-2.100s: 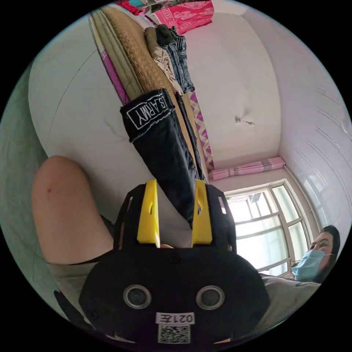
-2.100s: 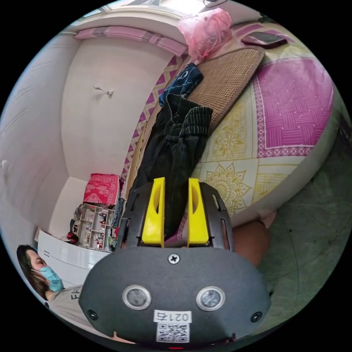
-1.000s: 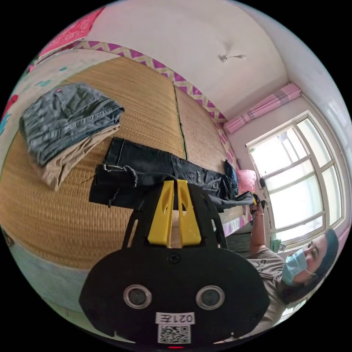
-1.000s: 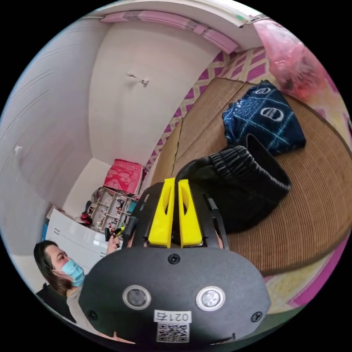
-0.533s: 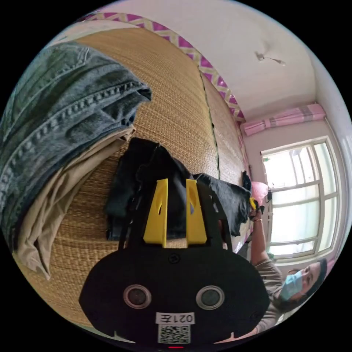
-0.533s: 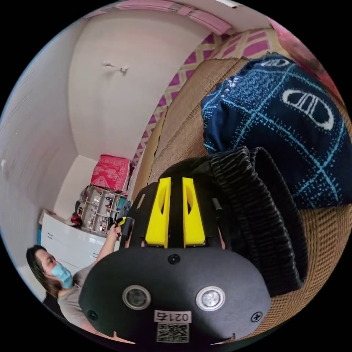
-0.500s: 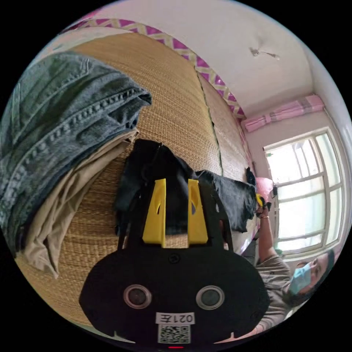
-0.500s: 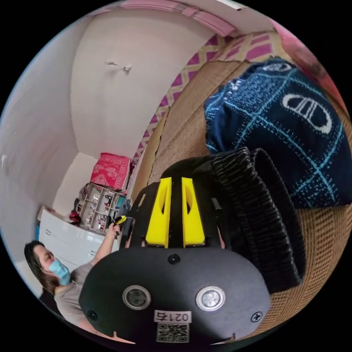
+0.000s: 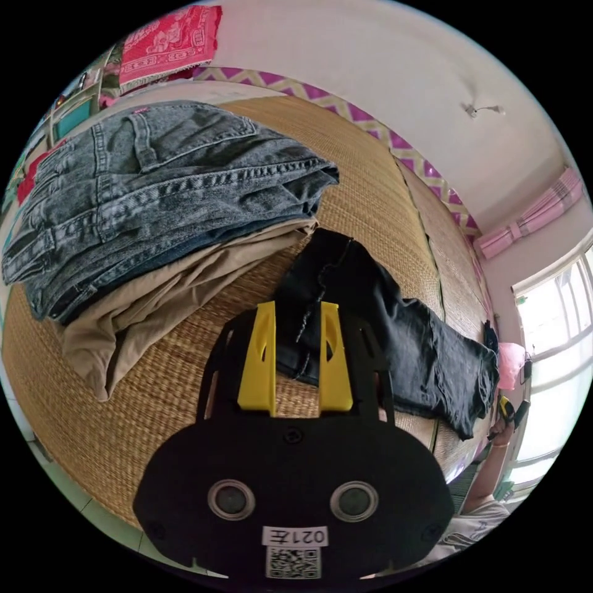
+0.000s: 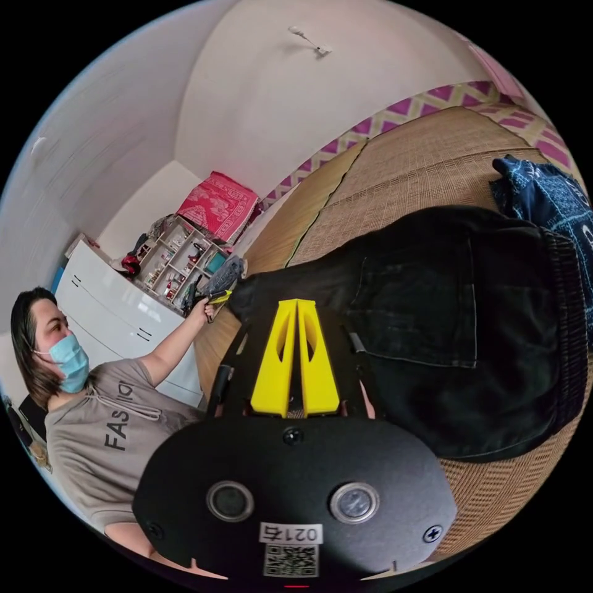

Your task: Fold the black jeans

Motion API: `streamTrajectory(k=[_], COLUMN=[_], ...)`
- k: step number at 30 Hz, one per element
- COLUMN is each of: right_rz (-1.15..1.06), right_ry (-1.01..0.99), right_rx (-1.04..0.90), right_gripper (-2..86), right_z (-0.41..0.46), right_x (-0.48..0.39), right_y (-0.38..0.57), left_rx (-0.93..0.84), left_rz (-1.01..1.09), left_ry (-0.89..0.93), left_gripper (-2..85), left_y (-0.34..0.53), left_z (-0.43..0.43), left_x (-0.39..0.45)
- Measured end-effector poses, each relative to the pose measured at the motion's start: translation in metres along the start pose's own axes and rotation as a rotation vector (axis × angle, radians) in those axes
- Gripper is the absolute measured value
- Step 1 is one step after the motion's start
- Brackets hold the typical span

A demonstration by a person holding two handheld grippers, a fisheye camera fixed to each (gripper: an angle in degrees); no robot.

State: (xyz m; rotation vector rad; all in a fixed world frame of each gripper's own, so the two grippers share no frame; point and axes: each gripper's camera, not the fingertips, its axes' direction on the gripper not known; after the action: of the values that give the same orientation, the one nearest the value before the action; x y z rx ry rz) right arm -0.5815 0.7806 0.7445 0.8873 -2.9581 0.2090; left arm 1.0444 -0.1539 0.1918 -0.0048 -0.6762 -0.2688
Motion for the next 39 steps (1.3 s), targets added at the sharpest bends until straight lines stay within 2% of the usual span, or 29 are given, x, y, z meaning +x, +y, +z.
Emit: streamTrajectory(k=[5,13,16,19,21,24,26,28,34,39], right_rz=[0.013,0.075,0.082,0.095,0.107,0.088,0.072,0.072,0.111,0.115], right_ry=[-0.017,-0.090,-0.090,-0.094,-0.125,-0.168,-0.155,-0.137,-0.174,-0.204], right_rx=[-0.002,0.084,0.093,0.087,0.089,0.075,0.064,0.064,0.083,0.084], right_gripper=[-0.6,-0.6,-0.6,-0.6,-0.6,-0.6,-0.6,-0.6,-0.6,-0.6], right_z=[0.004,-0.020,-0.019,-0.011,-0.006,-0.004,-0.006,-0.010,-0.010,-0.017], right_x=[-0.007,0.000,0.001,0.005,0.005,-0.005,-0.012,-0.016,-0.013,-0.022], right_y=[0.024,0.074,0.087,0.095,0.098,0.103,0.107,0.115,0.135,0.155], left_rx=[0.034,0.131,0.074,-0.059,-0.065,0.070,0.035,0.012,-0.061,-0.085], left_rz=[-0.008,0.093,0.084,0.022,-0.023,-0.044,-0.013,-0.007,-0.091,-0.186], left_ry=[-0.015,0.126,0.086,-0.032,-0.011,0.099,0.160,0.207,0.258,0.370], left_gripper=[0.3,-0.9,-0.9,-0.7,0.0,2.8,8.8,10.8,13.4,12.6], left_y=[0.005,0.043,0.048,0.037,0.038,0.048,0.049,0.050,0.048,0.057], left_z=[-0.012,-0.112,-0.109,-0.062,-0.046,-0.074,-0.077,-0.075,-0.058,-0.054], left_x=[-0.005,-0.003,-0.015,-0.049,-0.083,-0.100,-0.099,-0.096,-0.092,-0.097])
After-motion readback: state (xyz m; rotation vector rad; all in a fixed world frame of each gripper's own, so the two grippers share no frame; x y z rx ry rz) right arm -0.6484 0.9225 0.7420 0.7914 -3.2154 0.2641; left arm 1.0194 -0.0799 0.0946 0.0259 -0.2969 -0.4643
